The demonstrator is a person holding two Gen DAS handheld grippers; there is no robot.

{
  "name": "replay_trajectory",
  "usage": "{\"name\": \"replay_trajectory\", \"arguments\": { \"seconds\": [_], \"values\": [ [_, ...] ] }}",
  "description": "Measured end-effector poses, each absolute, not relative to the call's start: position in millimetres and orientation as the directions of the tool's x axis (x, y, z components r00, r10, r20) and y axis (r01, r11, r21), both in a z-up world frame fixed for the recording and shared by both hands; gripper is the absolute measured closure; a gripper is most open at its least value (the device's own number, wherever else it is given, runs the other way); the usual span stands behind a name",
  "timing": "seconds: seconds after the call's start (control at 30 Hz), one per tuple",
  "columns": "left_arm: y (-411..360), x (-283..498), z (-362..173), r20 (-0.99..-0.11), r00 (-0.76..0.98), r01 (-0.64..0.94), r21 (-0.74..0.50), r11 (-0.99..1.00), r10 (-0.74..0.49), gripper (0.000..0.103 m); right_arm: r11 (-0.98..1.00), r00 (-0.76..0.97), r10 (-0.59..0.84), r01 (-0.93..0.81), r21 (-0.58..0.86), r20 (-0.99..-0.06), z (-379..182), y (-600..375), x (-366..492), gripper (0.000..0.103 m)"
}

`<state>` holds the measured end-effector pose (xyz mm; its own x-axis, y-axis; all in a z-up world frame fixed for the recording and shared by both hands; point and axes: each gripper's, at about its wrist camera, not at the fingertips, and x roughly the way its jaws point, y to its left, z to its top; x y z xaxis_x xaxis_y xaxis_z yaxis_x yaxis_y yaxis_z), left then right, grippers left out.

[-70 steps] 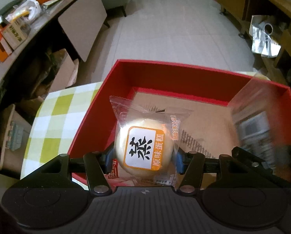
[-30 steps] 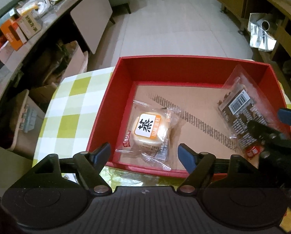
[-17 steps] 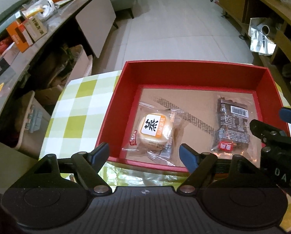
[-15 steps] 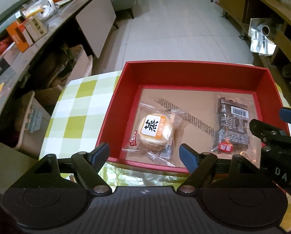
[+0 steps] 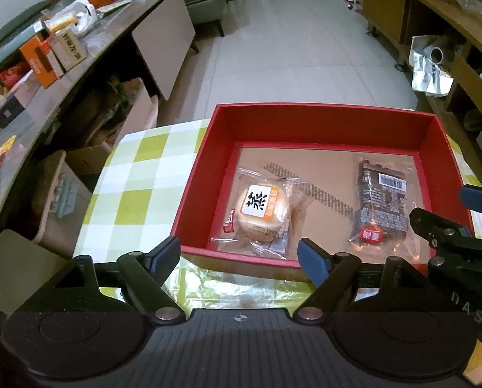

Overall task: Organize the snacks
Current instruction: 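Move the left tool to the red sauce sachet while the right tool approaches the white pouch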

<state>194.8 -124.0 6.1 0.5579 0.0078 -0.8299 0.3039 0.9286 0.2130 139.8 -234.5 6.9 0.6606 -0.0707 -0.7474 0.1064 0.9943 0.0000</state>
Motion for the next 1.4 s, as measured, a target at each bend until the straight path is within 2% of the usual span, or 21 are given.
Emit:
{"name": "replay_trajectory", "arguments": {
  "seconds": [0.37, 0.47, 0.6, 0.87, 1.0, 1.2, 1.4],
  "values": [
    [-118.8, 173.8, 11.5, -0.821, 0.571, 0.314, 0.222, 0.923, 0.002, 0.018, 0.996, 0.642, -0.052, 0.091, 0.008, -0.765, 5.8, -227.9, 116.4, 0.043],
    [-115.6, 167.8, 11.7, -0.823, 0.568, 0.318, 0.220, 0.922, 0.001, 0.017, 0.996, 0.639, -0.047, 0.085, 0.010, -0.768, 6.4, -224.9, 109.8, 0.037],
    [-105.9, 162.0, 10.3, -0.834, 0.551, 0.317, 0.207, 0.926, -0.002, 0.017, 0.997, 0.629, -0.024, 0.075, 0.029, -0.777, 4.7, -222.5, 100.6, 0.037],
    [-76.4, 154.0, -3.8, -0.894, 0.447, 0.307, 0.140, 0.941, -0.013, 0.017, 0.996, 0.571, 0.012, 0.067, 0.061, -0.821, -11.0, -218.6, 87.4, 0.036],
    [-65.6, 150.7, -15.7, -0.932, 0.357, 0.304, 0.061, 0.951, -0.055, 0.017, 0.996, 0.541, 0.013, 0.072, 0.061, -0.841, -19.6, -220.4, 83.7, 0.036],
    [-66.1, 146.6, -35.9, -0.965, 0.241, 0.249, -0.038, 0.968, -0.100, 0.017, 0.995, 0.535, 0.015, 0.076, 0.066, -0.845, -21.5, -225.9, 81.0, 0.035],
    [-80.9, 149.5, -49.0, -0.974, 0.206, 0.161, -0.060, 0.985, -0.094, 0.017, 0.995, 0.528, 0.027, 0.066, 0.073, -0.849, -22.4, -229.1, 79.9, 0.034]
  ]
}}
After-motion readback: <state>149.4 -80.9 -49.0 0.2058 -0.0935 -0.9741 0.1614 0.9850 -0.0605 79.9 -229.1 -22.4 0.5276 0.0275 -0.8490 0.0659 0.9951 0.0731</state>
